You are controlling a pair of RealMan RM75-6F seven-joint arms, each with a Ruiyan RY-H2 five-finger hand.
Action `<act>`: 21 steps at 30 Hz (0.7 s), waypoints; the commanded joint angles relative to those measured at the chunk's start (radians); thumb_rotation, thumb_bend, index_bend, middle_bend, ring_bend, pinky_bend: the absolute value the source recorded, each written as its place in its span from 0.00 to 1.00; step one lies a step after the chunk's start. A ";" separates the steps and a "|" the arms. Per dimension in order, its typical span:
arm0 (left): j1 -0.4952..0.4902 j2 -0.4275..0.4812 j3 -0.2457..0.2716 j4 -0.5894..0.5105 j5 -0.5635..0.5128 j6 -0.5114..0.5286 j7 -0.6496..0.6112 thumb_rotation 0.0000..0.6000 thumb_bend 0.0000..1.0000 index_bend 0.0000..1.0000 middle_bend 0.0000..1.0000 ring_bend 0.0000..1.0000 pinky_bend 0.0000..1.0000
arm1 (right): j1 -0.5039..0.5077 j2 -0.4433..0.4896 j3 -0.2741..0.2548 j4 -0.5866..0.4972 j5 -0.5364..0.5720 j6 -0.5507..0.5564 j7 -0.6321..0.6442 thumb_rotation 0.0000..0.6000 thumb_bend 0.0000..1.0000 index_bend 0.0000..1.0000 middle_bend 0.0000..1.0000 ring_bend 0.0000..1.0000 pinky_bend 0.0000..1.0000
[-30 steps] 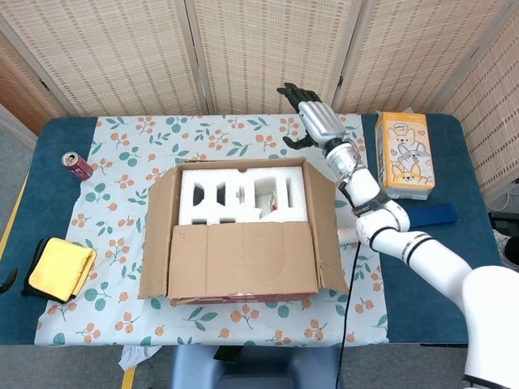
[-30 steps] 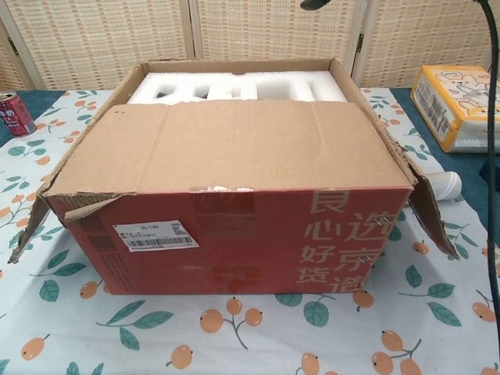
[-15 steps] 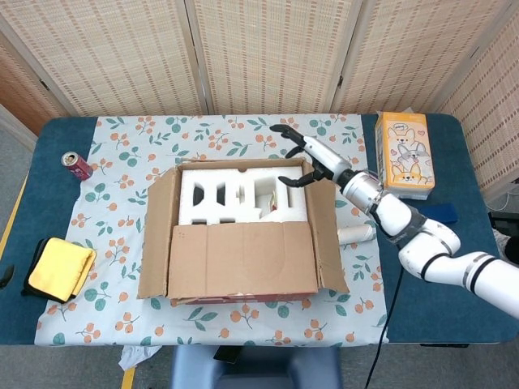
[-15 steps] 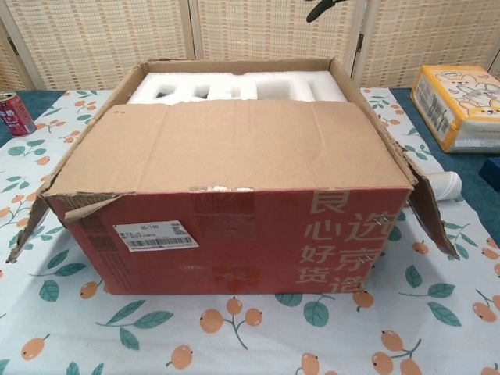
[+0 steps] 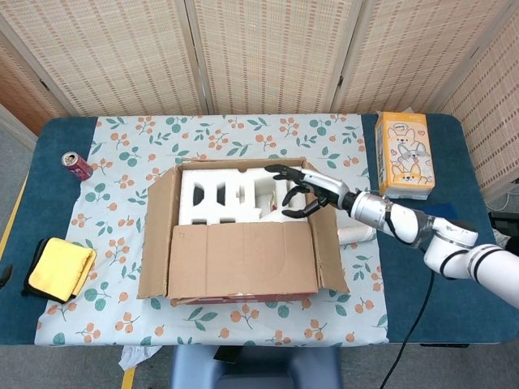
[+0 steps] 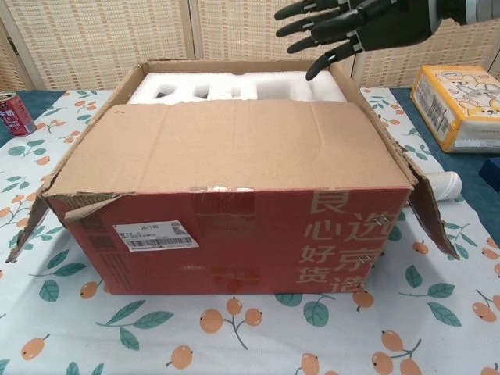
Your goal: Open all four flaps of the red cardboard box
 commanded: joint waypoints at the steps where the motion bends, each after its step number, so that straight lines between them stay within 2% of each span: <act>1: 0.001 0.000 -0.001 0.001 0.000 0.000 -0.005 1.00 0.32 0.00 0.00 0.00 0.01 | 0.042 -0.034 -0.066 0.048 -0.035 0.045 0.044 1.00 0.38 0.00 0.00 0.00 0.32; 12: 0.001 0.001 -0.003 0.002 0.001 -0.004 -0.009 1.00 0.32 0.00 0.00 0.00 0.01 | 0.074 -0.059 -0.156 0.071 -0.015 0.121 0.054 1.00 0.38 0.00 0.00 0.00 0.32; 21: 0.003 0.001 -0.001 0.000 0.009 0.001 -0.005 1.00 0.32 0.00 0.00 0.00 0.01 | 0.082 -0.039 -0.201 0.047 0.000 0.185 0.063 1.00 0.38 0.00 0.00 0.00 0.35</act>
